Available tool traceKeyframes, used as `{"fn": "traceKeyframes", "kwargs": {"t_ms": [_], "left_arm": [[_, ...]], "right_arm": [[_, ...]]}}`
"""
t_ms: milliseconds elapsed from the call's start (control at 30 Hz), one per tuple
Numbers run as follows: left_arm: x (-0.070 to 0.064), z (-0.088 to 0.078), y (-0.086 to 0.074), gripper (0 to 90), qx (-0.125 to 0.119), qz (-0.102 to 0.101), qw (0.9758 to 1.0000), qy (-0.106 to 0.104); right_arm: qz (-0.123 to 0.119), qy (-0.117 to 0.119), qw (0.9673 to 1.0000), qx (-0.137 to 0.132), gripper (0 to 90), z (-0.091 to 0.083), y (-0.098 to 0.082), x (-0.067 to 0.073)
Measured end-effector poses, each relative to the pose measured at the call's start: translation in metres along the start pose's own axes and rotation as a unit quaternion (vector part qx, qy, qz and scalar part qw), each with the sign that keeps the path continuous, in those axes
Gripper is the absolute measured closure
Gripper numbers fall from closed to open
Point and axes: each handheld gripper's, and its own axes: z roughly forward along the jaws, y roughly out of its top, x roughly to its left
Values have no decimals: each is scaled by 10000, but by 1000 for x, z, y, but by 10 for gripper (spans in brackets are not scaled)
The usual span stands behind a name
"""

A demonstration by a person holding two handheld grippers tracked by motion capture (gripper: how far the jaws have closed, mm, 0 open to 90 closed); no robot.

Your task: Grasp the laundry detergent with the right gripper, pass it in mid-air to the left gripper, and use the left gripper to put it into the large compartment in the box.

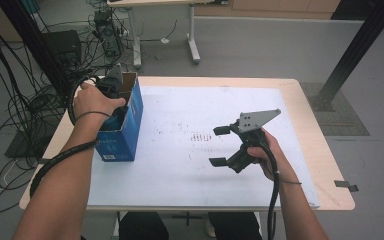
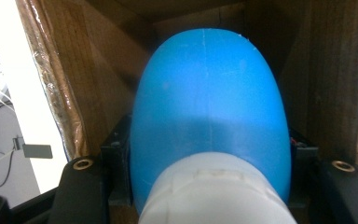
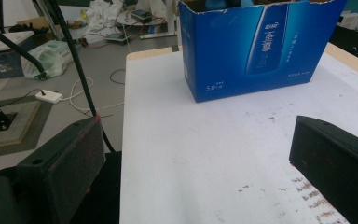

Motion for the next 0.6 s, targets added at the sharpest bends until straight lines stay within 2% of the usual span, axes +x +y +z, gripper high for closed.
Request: {"fn": "traceKeyframes", "kwargs": {"t_ms": [600], "left_arm": [[-1,0,-1,379,-16,-5,10000,17]], "right_arm": [[-9,-21,10000,-13,33,-1,0,1]]}}
